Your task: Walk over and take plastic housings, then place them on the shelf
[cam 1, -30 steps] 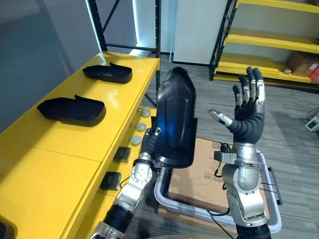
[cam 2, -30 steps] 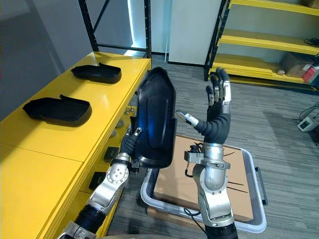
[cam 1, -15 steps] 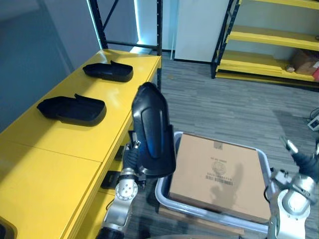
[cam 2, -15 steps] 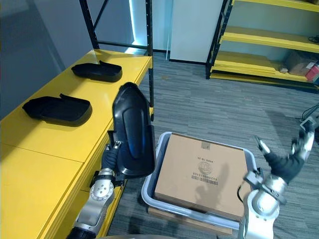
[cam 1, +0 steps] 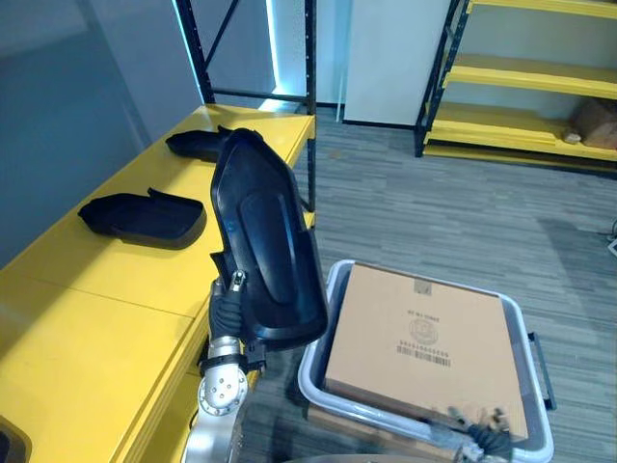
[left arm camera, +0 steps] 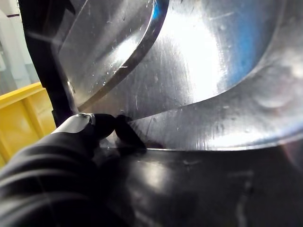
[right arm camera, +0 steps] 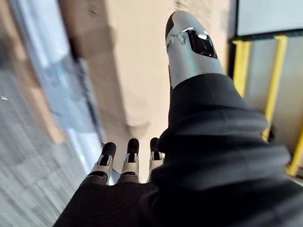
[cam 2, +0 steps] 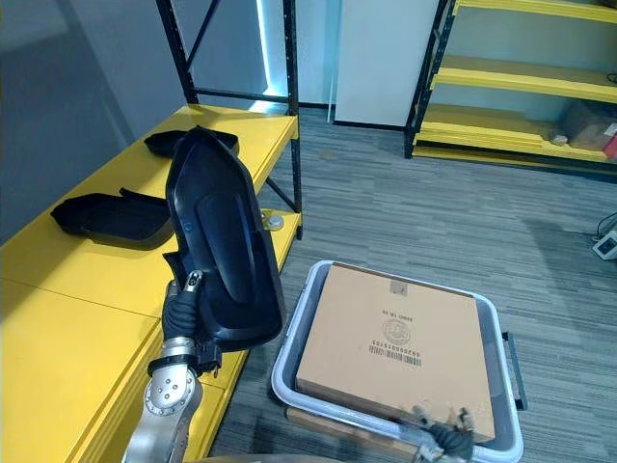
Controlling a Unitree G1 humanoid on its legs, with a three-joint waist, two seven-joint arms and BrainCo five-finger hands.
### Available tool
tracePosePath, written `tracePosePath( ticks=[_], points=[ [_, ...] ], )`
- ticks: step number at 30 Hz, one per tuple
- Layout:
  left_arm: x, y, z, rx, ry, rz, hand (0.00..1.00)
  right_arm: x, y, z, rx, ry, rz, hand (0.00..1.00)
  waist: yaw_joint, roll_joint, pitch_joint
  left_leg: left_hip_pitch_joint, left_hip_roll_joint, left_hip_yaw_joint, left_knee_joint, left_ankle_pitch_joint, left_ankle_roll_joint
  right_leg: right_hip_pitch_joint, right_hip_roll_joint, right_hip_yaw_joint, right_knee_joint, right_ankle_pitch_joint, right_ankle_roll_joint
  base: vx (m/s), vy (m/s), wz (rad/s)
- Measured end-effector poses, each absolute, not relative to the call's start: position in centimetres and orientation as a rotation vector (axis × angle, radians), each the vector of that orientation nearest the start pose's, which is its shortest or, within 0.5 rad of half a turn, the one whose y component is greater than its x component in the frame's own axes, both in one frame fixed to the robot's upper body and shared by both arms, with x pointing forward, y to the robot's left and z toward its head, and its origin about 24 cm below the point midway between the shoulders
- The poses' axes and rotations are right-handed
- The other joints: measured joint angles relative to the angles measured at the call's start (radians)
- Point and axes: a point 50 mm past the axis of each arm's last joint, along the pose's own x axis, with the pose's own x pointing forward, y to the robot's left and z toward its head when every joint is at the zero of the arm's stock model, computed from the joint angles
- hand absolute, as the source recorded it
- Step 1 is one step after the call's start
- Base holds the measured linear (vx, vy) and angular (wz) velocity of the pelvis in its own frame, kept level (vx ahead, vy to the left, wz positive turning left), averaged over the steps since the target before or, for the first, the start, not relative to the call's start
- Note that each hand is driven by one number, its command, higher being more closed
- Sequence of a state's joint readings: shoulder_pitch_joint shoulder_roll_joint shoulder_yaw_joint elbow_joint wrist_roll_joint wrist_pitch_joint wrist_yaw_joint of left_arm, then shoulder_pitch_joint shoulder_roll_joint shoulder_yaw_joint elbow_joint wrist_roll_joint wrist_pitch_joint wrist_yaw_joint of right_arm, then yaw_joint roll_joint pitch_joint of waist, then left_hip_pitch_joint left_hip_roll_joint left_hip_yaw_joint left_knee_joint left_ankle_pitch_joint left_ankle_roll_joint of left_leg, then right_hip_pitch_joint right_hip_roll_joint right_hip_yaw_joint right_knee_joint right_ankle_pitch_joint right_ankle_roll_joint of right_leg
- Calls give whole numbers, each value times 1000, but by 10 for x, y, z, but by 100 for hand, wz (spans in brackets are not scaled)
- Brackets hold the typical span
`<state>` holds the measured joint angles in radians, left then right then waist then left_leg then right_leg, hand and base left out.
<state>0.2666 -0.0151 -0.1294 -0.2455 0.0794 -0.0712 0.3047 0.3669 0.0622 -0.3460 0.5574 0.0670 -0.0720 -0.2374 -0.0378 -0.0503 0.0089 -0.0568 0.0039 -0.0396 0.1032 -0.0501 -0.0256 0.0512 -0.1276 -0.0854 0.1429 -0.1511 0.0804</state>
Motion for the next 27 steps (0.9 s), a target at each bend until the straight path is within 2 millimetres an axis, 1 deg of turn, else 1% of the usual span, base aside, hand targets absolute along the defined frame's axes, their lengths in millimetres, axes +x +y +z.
tracePosePath(
  ticks=[2, 3, 4, 6, 8, 10, 13, 14, 15, 16, 17, 18, 19, 20, 21, 22, 23, 24, 25, 26, 27],
  points=[
    [201, 146, 48, 28, -65, 252, 100, 64, -222, -129, 79, 867, -701, 0, 3, -11, -4, 2, 0, -1, 0, -2, 0, 5, 0, -2, -2, 0, 0, 0, 0, 0],
    [201, 145, 46, 30, -58, 249, 100, 64, -221, -131, 79, 876, -700, 0, 3, -15, -6, 4, -1, 0, 2, -12, -2, 12, -1, -1, -4, 0, 0, 0, 0, 0],
    [201, 144, 44, 27, -48, 245, 100, 62, -221, -133, 76, 888, -701, 0, 6, -16, -7, 13, -3, 1, 2, -24, -3, 19, -4, -1, -4, 0, 0, 0, 0, 0],
    [201, 142, 43, 26, -42, 237, 100, 61, -220, -135, 70, 902, -702, 0, 10, -18, -8, 17, -4, 2, 3, -30, 0, 24, -6, -1, -4, 0, 0, -7, 8, 3],
    [202, 139, 43, 23, -45, 226, 100, 58, -218, -137, 69, 920, -706, 0, 16, -25, -10, 14, -7, -10, 7, -30, -1, 29, -8, -20, -3, -1, 0, -15, 2, 19],
    [204, 137, 45, 21, -57, 216, 100, 57, -219, -139, 59, 933, -724, 0, 17, -35, -4, -10, -21, -51, 27, -29, -1, 30, -16, -63, 14, -18, 1, -23, -19, 64],
    [206, 134, 48, 20, -72, 202, 100, 50, -221, -141, 34, 962, -757, 0, 17, -43, 1, -61, -47, -145, 61, -18, -18, 27, -24, -153, 50, -44, 1, -33, -32, 100],
    [208, 132, 51, 16, -86, 199, 100, 46, -224, -142, 18, 973, -776, 0, 16, -42, 3, -106, -46, -142, 82, -28, -3, 16, -37, -212, 77, -57, -3, -59, -29, 127],
    [209, 133, 53, 15, -92, 204, 100, 47, -225, -142, 14, 971, -782, 0, 16, -39, 6, -124, -22, -89, 91, -32, 2, 13, -37, -236, 84, -58, -4, -84, -21, 136],
    [210, 133, 56, 11, -108, 213, 100, 50, -228, -141, 3, 964, -789, 0, 15, -32, 16, -155, 29, 34, 113, -33, 4, 15, -35, -286, 87, -57, -5, -63, -21, 92],
    [210, 133, 56, 8, -114, 217, 100, 51, -229, -141, -2, 963, -794, 0, 14, -28, 19, -170, 54, 91, 129, -34, 6, 17, -36, -307, 86, -57, -5, -47, 22, 102],
    [210, 132, 58, 2, -124, 224, 100, 50, -233, -140, -23, 967, -818, 0, 11, -33, 31, -196, 119, 206, 214, -58, 45, 23, -44, -342, 90, -60, -10, -39, 79, 74],
    [210, 130, 60, -10, -130, 225, 100, 50, -242, -138, -53, 956, -836, 0, 18, -3, 52, -224, 183, 311, 314, -87, 102, 24, -43, -371, 117, -64, -6, -45, 109, 64],
    [211, 126, 61, -26, -130, 222, 100, 51, -248, -135, -71, 939, -843, 0, 17, 21, 62, -228, 202, 343, 326, -81, 103, 24, -31, -387, 143, -73, 4, -65, 106, 74],
    [211, 122, 62, -35, -134, 204, 100, 46, -256, -132, -101, 941, -860, 0, -1, 32, 70, -222, 147, 300, 295, -46, 56, 15, -65, -401, 199, -108, -12, -84, 100, 149],
    [214, 117, 64, -40, -146, 182, 100, 39, -258, -134, -110, 977, -886, 0, -53, 10, 58, -201, 70, 258, 142, -8, 86, 12, -50, -400, 138, -142, -37, -86, 36, 197],
    [218, 115, 68, -42, -167, 175, 100, 37, -257, -135, -113, 991, -896, 0, -73, -15, 49, -200, 67, 309, 149, -28, 134, 21, -52, -393, 83, -107, -57, -71, 4, 208],
    [225, 107, 75, -66, -204, 147, 100, 32, -261, -134, -175, 1015, -911, 0, -60, -3, 57, -218, 154, 441, 310, -80, 173, 31, -62, -463, 82, -74, -17, -7, 12, 145],
    [226, 102, 78, -97, -226, 139, 100, 31, -270, -129, -244, 1018, -929, 0, -65, 40, 66, -182, 205, 465, 289, -80, 22, 40, -45, -501, 84, -70, -7, 15, 94, 106],
    [229, 100, 77, -88, -226, 127, 100, 31, -270, -129, -265, 1027, -929, 0, -68, 35, 69, -182, 186, 448, 268, -67, 20, 40, -59, -517, 84, -69, 4, -6, 165, 59],
    [230, 99, 71, -63, -206, 112, 100, 31, -269, -129, -304, 1042, -914, 0, -62, 32, 65, -169, 146, 440, 210, -49, 34, 38, -81, -524, 69, -56, 18, -46, 192, 43]
  ],
)
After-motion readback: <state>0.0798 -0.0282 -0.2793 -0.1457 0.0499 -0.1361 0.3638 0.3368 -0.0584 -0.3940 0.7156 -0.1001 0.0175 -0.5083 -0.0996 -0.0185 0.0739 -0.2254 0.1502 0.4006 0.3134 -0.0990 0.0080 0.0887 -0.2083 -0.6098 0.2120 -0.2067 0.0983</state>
